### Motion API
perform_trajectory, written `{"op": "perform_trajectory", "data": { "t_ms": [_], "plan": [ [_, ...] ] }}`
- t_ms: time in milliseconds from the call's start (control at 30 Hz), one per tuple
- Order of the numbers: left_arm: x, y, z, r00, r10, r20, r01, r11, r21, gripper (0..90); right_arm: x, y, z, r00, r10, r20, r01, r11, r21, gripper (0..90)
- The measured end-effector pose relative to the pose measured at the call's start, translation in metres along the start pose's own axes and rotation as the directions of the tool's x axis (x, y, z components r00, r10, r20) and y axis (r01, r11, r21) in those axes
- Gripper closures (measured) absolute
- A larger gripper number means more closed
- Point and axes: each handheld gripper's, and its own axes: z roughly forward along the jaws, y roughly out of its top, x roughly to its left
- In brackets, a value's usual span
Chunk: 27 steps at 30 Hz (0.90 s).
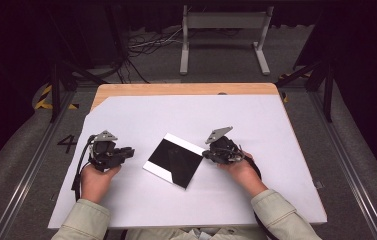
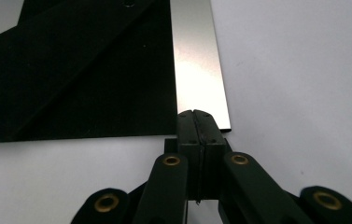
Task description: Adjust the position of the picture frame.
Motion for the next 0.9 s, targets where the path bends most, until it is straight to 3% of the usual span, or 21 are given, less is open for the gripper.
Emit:
{"op": "perform_trajectory", "data": {
  "t_ms": [167,300,467,667,900],
  "plan": [
    [-0.001,-0.003,0.003,0.9998,-0.003,0.018,0.002,0.9997,0.024,79.7,-0.001,0.004,0.005,0.9997,0.010,0.022,-0.009,1.000,-0.015,89.9],
    [-0.005,-0.001,0.011,0.9991,0.021,0.037,-0.023,0.9984,0.053,81.4,-0.001,0.002,-0.002,0.9999,0.014,-0.010,-0.014,0.999,-0.038,89.9],
    [-0.007,0.000,0.022,0.9976,0.024,0.065,-0.031,0.9938,0.107,86.9,-0.013,-0.002,-0.039,0.9979,0.055,0.036,-0.049,0.990,-0.134,89.8],
    [-0.008,-0.001,0.035,0.9964,0.008,0.084,-0.023,0.9843,0.175,89.9,-0.031,-0.017,-0.070,0.9925,0.094,0.079,-0.079,0.983,-0.167,89.8],
    [-0.008,-0.001,0.039,0.9933,-0.004,0.116,-0.020,0.9792,0.202,90.0,-0.047,-0.029,-0.091,0.9817,0.166,0.093,-0.145,0.968,-0.204,89.7]
  ]
}}
